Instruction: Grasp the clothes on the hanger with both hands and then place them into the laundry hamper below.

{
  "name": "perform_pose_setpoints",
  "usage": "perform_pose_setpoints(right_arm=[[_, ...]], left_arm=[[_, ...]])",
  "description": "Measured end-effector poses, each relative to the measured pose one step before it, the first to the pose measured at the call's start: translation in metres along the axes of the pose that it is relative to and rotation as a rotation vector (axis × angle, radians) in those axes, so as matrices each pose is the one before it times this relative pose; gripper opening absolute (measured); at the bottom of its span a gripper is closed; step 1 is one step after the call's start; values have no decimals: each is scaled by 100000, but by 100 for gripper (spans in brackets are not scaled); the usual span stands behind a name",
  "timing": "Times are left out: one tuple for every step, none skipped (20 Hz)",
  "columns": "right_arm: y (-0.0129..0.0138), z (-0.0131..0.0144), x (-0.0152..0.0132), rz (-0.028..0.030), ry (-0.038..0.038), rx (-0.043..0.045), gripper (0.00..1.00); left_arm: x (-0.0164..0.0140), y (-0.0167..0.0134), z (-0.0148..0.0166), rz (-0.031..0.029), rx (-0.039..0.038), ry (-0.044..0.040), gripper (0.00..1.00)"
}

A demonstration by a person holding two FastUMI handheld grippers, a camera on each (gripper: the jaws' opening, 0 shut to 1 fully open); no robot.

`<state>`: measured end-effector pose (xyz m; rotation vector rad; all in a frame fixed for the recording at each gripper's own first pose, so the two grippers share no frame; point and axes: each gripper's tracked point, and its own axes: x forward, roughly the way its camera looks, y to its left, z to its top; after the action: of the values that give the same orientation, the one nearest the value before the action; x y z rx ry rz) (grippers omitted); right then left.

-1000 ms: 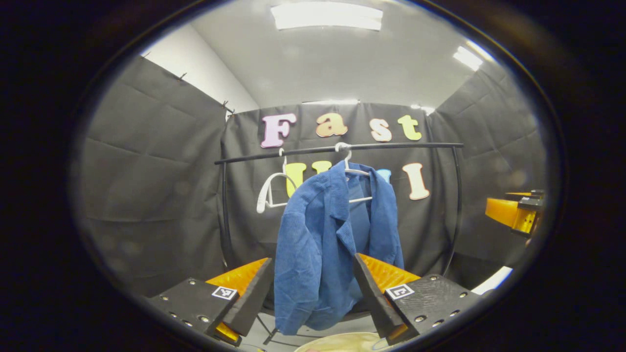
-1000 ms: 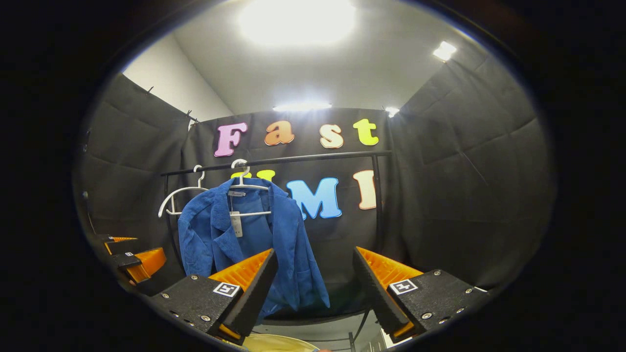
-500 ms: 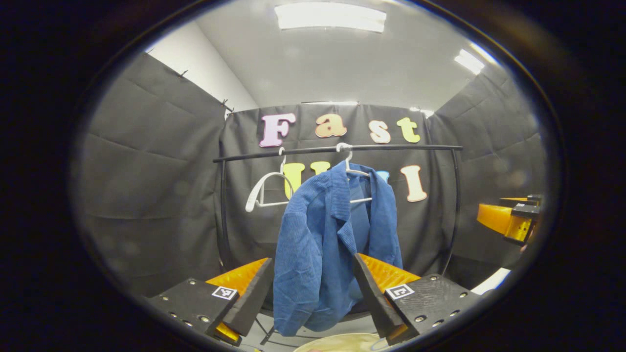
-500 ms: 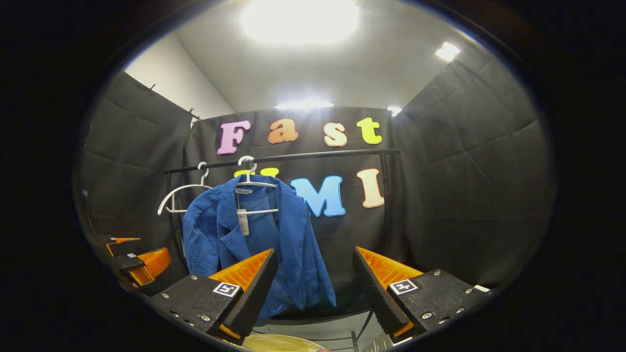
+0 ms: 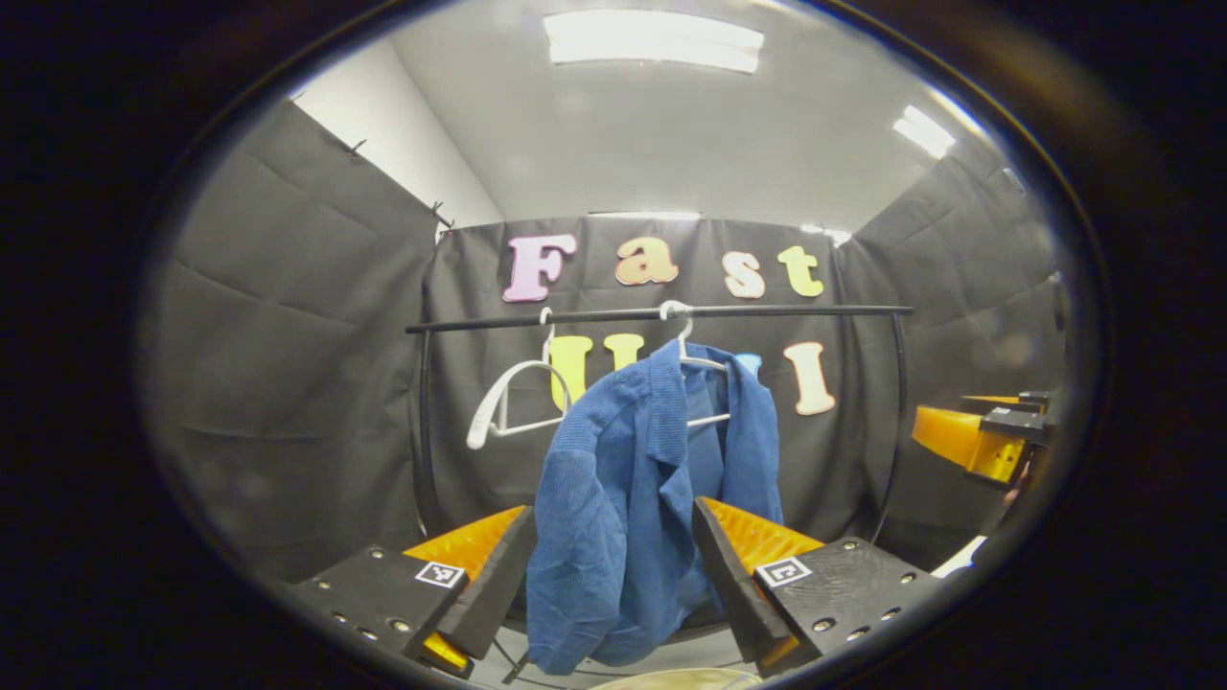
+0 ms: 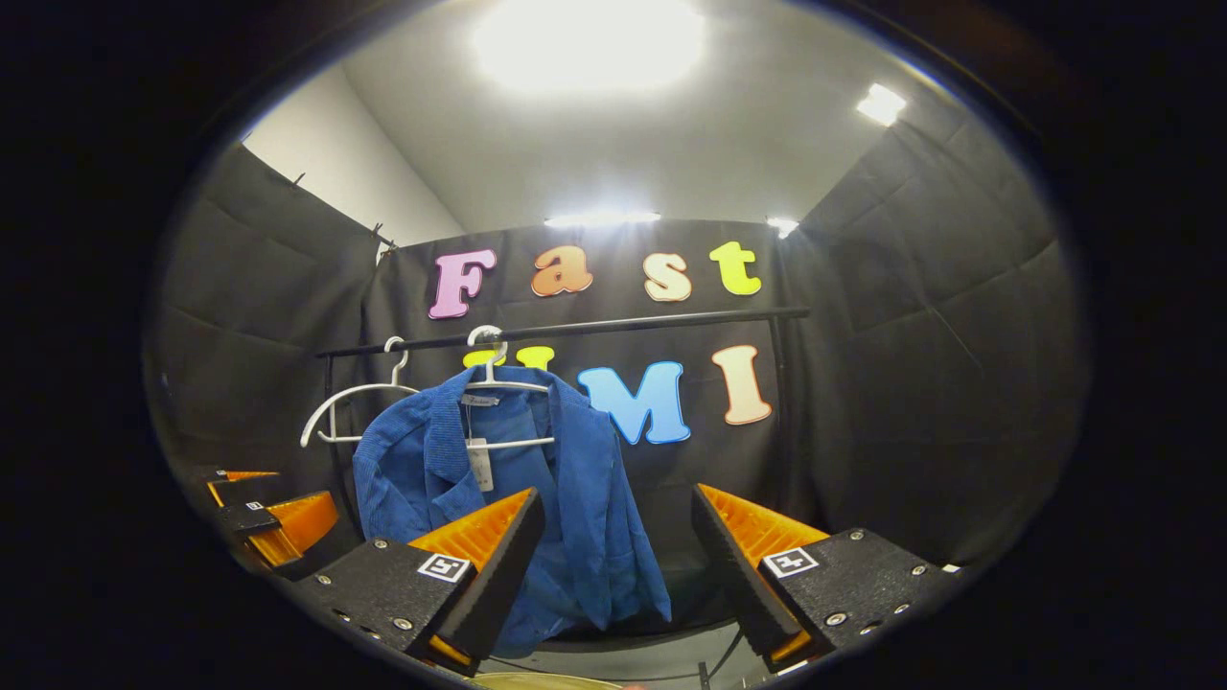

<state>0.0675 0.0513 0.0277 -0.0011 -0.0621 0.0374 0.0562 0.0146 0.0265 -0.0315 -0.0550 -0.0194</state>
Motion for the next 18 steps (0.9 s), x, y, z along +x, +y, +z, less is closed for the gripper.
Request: perform_pose_setpoints(right_arm=[[-80,301,1084,1339,-619,1063,95],[-72,55,1179,1321,-323,1021,95],[-99,146,1162,1422,-289,826,95],[-103,72,1182,1518,-115,453,95],[-86,-37,1261,1536,2,279,95],[-120,-97,1099,1656,57,195,95],[-123,-47,1128,1419,-213,356,95],[-189,-227,1024,1221,-27,452,95],[-220,-326,1098,942,218,684,95],[-140,-457,1007,1073,623,864,95],[-187,-313,1043,939,551,735,95],[-161,-439,1007,782,382,430,94],[-207,-364,1043,780,563,43,94],[-168,-391,1106,817,209,-248,94],[-95,-279,961,744,201,-366,95],[-110,-412,990,1089,6,-196,94],[-45,-414,982,914,526,-263,94],[-93,-464,954,661,-26,-420,94]], left_arm=[[612,-391,250,795,1194,-149,92],[735,-479,309,898,1418,-868,92],[716,-424,241,641,795,-584,92],[644,-694,90,459,185,-257,92],[571,-618,32,360,-759,253,92],[887,-671,-113,349,-964,64,92],[1034,-665,-123,579,-193,408,92],[790,-397,-286,960,779,359,92],[809,-407,-178,846,1060,275,92],[761,-478,-105,613,664,308,92],[898,-543,-42,408,15,46,94],[765,-496,-189,337,-170,300,94],[800,-305,-99,1072,83,29,92],[918,-149,-165,1179,275,36,94],[880,-111,-32,1206,236,-58,92],[821,-134,-103,1026,156,-133,92],[846,-110,41,1207,212,-256,92],[590,-29,-108,1048,173,-495,92]])
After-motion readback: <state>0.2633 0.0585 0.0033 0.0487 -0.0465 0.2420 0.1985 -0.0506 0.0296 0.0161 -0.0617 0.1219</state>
